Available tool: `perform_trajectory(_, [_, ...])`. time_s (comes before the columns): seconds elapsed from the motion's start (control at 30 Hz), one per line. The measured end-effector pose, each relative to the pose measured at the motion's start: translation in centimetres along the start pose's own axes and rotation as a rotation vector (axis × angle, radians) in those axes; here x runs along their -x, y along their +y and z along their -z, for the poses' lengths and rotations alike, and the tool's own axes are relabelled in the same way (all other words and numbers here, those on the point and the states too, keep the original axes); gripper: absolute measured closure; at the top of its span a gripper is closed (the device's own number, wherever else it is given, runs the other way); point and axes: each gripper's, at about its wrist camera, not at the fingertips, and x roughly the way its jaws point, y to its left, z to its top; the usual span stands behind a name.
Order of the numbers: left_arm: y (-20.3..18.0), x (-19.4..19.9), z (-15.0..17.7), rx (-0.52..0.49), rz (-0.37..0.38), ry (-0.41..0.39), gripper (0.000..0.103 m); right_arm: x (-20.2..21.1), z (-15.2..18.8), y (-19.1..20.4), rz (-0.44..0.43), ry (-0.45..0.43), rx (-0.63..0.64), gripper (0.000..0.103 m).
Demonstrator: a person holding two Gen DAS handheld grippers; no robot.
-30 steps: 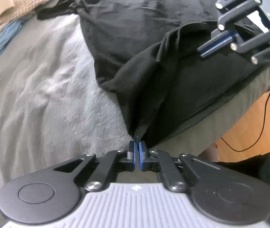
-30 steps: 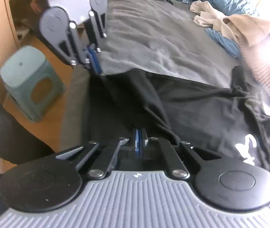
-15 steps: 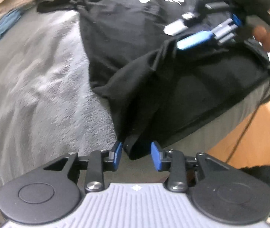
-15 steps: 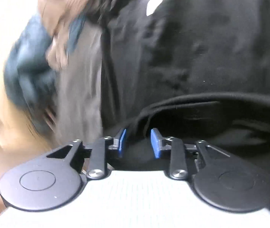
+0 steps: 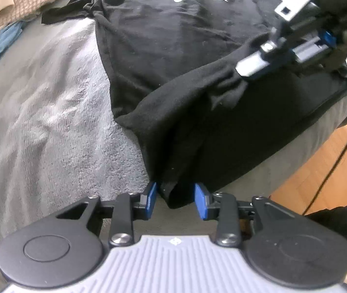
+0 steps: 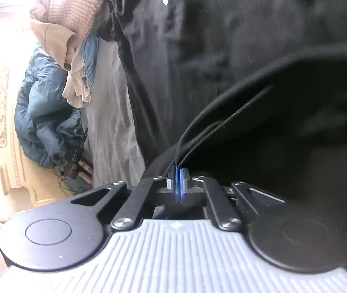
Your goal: Fold clothes
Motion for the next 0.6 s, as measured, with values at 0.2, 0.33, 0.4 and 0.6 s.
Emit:
perform_trajectory(0.2, [0.4, 0.0, 0.7, 0.018, -0.004, -0.001, 0.092, 0.2, 2.2, -1.2, 0.024, 0.037, -0.069, 0.103])
perform_trajectory(0.33, [1.2, 0.3, 1.1, 0.097, 0.026, -0.021, 0.100, -0.1, 3.3, -2.0, 0.054, 0.050, -0.089, 0.103])
perform_trajectory(0.4, [2.2, 0.7, 1.5, 0.165, 0.059, -0.031, 0.101, -0.3, 3.6, -2.2, 0.070, 0.052, -0.093, 0.103])
perform_trajectory(0.6, [7.1, 0.4, 3.9, 0.558, 0.208, -0.045, 0.101, -0.2, 4.1, -3.0, 0.101, 0.060, -0.110, 0.103])
